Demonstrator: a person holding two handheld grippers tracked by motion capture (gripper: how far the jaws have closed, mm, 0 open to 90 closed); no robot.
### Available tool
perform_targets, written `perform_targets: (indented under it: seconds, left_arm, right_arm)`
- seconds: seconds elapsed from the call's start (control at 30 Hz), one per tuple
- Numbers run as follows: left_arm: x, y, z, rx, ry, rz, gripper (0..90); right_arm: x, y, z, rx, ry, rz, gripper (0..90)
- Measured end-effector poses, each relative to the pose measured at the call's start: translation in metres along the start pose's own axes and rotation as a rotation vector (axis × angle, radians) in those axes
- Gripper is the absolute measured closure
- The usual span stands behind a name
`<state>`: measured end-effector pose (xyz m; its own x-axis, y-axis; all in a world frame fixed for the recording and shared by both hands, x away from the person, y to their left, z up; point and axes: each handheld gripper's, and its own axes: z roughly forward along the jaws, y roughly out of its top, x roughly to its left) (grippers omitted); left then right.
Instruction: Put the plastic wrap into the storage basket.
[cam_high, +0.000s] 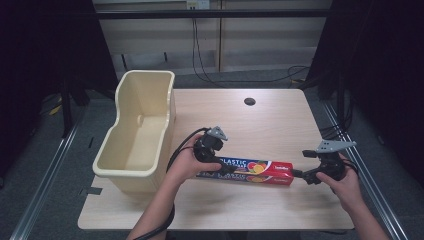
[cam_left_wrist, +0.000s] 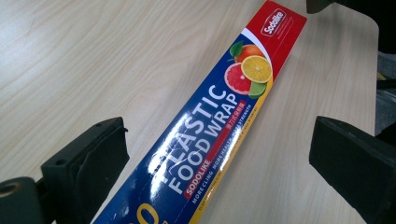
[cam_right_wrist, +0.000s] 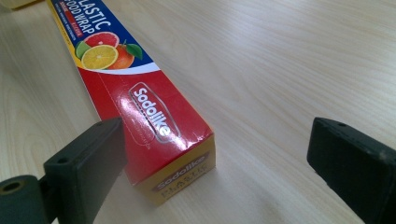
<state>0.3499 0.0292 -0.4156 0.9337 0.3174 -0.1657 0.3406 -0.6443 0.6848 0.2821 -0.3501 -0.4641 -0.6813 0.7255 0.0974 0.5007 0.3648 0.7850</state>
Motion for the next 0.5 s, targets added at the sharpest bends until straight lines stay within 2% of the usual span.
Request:
perform_targets:
  seconds: [0.13,0.27,0.33,0.5]
  left_arm:
    - [0.002,-0.001,0.005,0.004,-0.011,-0.003,3.3]
    - [0.004,-0.002,0.013,0.009,-0.004,-0.007,2.9]
    - [0.005,-0.001,0.02,0.039,0.002,0.013,2.5]
    - [0.006,0.0,0.032,0.076,0.004,0.048,3.0]
  right_arm:
    - [0.0,0.0,0.0,-0.004,-0.002,-0.001,4.5]
    - [0.0,0.0,0.0,-0.004,-0.002,-0.001,4.6]
    - [0.0,0.0,0.001,-0.003,-0.001,-0.004,4.6]
    - [0.0,0.0,0.0,-0.004,0.003,-0.001,4.6]
